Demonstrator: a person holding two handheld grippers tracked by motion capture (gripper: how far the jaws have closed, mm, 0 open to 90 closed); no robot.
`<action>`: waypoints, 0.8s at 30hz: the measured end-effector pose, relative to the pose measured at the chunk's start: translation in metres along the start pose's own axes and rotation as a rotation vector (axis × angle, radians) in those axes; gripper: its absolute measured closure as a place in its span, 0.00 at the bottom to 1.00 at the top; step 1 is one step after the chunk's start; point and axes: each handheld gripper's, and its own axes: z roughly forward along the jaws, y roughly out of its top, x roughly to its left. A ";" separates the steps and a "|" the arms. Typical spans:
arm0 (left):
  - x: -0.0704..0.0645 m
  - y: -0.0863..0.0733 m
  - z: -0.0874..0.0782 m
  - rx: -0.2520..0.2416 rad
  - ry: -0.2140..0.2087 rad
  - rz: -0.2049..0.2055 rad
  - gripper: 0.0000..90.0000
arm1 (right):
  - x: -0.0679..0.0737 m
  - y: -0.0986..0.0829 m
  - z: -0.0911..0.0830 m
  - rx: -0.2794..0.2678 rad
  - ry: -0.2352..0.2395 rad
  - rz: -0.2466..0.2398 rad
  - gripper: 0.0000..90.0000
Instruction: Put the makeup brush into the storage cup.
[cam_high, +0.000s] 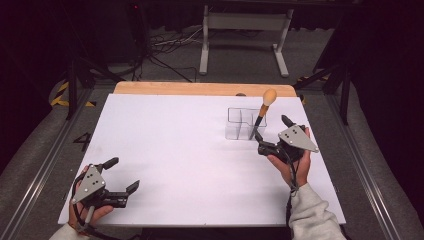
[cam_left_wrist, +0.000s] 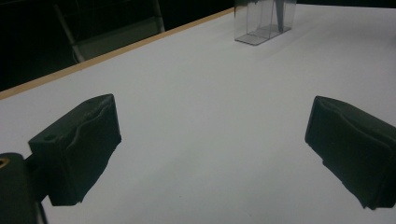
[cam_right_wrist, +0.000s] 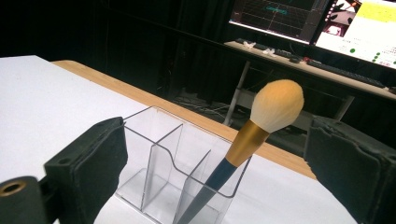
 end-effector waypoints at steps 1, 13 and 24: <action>0.000 0.000 0.000 -0.001 0.000 0.000 0.04 | 0.001 0.000 -0.001 -0.001 0.001 -0.005 0.08; 0.000 0.000 0.000 0.001 0.000 -0.001 0.04 | 0.007 -0.001 -0.012 -0.008 0.025 -0.051 0.08; 0.000 0.000 0.000 0.000 -0.001 0.001 0.04 | 0.009 -0.006 -0.019 -0.005 0.047 -0.065 0.08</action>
